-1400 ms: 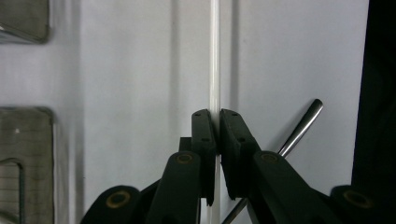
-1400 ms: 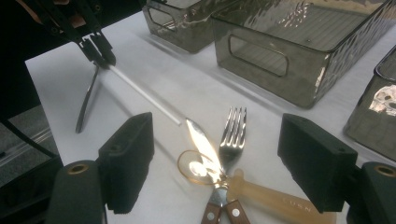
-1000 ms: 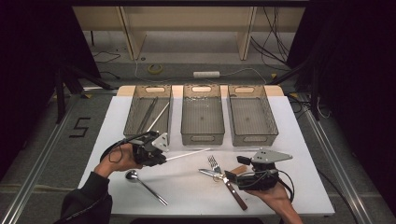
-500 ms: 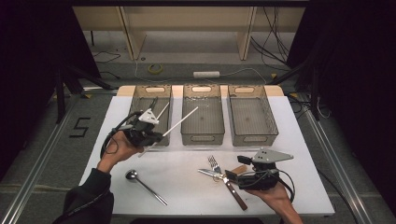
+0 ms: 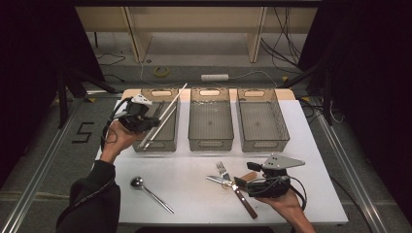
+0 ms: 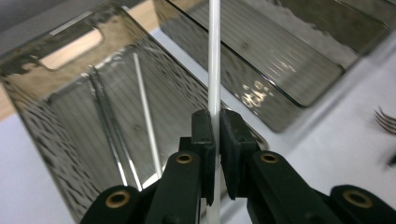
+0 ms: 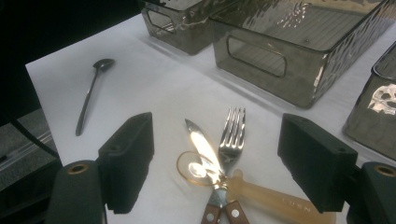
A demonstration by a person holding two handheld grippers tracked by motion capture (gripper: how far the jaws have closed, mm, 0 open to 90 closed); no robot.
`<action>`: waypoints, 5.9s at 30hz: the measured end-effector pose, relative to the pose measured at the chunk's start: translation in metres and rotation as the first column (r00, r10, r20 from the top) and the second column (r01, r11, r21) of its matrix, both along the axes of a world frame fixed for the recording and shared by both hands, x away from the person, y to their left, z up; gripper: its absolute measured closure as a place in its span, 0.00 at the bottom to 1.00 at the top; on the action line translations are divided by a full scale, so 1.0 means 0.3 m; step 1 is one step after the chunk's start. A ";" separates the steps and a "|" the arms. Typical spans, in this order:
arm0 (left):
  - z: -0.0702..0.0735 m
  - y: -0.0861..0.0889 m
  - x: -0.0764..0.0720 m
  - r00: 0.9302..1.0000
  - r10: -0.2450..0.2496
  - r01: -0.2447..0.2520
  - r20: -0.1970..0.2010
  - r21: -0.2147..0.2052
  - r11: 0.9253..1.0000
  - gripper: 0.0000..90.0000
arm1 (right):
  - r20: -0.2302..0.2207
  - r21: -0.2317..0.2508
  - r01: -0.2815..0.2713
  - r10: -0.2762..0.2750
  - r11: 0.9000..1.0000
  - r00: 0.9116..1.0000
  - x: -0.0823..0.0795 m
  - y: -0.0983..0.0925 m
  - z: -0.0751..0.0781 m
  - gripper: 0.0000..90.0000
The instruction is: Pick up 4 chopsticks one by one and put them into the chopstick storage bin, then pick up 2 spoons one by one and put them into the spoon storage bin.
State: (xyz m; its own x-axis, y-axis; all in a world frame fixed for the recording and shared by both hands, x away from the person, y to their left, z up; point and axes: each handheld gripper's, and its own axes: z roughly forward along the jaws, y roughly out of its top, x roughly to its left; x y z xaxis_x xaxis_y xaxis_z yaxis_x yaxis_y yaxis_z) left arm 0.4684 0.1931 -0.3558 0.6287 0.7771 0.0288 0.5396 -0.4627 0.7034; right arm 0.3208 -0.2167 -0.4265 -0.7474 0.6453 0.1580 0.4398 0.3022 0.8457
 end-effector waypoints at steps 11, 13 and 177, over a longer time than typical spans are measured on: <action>-0.012 0.008 0.079 0.996 0.085 -0.085 0.010 -0.010 0.996 0.94 | -0.004 0.002 -0.001 0.001 1.000 1.000 -0.001 0.000 0.000 0.31; -0.017 0.012 0.090 0.994 0.104 -0.104 0.016 -0.022 0.994 0.94 | 0.000 0.002 -0.003 0.003 1.000 1.000 -0.001 0.001 0.000 0.31; -0.250 -0.069 -0.343 0.899 -0.259 0.387 -0.353 0.366 0.846 0.20 | -0.003 -0.005 -0.009 0.009 1.000 1.000 -0.009 -0.001 -0.003 0.31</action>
